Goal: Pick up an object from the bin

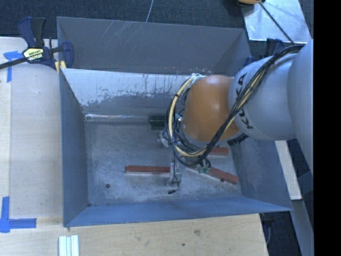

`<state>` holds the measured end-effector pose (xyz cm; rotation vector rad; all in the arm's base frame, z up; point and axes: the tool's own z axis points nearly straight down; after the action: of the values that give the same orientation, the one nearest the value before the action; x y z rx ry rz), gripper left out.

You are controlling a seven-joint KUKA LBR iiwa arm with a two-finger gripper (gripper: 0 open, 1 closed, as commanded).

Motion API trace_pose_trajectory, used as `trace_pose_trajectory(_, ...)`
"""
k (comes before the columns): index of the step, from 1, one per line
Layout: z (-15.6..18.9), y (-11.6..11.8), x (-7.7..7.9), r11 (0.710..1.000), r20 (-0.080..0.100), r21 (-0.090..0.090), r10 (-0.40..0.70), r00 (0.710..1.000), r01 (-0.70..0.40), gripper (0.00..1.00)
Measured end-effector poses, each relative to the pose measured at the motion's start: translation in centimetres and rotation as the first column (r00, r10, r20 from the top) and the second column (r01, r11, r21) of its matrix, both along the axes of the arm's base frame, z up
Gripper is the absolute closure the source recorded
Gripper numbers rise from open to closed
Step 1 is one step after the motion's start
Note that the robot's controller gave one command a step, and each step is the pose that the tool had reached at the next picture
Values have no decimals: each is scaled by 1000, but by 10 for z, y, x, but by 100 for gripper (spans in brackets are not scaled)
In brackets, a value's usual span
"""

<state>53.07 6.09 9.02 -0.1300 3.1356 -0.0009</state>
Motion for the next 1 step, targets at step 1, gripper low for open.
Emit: trace_pose_trajectory(1, -20, 16, -15, 997, -1, 1, 72, 997, -72, 100)
